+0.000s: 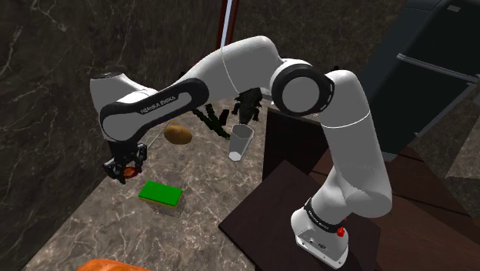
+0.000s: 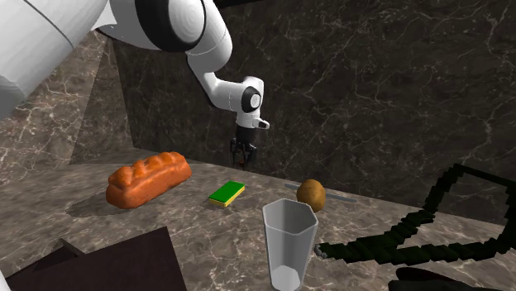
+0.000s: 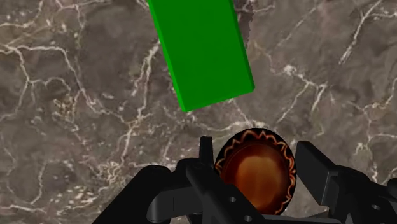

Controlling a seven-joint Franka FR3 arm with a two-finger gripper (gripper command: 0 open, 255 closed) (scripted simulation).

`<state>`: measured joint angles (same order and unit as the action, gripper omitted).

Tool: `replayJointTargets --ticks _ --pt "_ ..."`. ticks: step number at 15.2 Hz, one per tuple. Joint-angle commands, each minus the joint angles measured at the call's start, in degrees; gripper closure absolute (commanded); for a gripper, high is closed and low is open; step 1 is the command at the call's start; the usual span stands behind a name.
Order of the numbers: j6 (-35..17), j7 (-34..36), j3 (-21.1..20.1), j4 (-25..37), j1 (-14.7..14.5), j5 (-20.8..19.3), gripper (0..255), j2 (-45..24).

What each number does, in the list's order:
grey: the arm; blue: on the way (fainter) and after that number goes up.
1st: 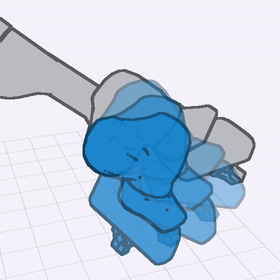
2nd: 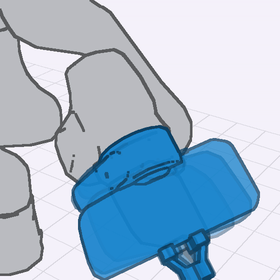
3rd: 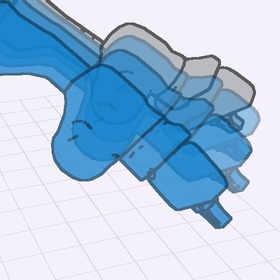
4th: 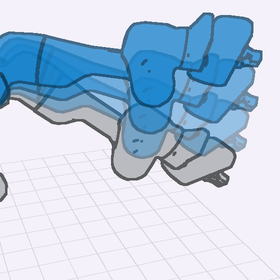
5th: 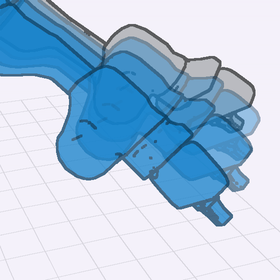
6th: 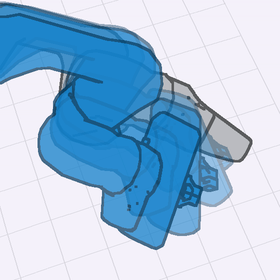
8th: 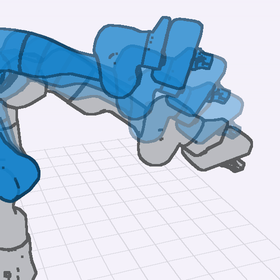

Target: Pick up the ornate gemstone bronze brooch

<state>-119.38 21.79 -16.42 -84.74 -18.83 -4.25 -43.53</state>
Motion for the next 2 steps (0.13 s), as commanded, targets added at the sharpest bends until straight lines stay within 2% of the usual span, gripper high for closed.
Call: replayJointTargets --ticks 1,2 --pt "0.57 0.01 -0.09 0.02 0.07 0.1 255 0.54" --pt "0.57 0.01 -0.09 0.02 0.07 0.1 255 0.53"
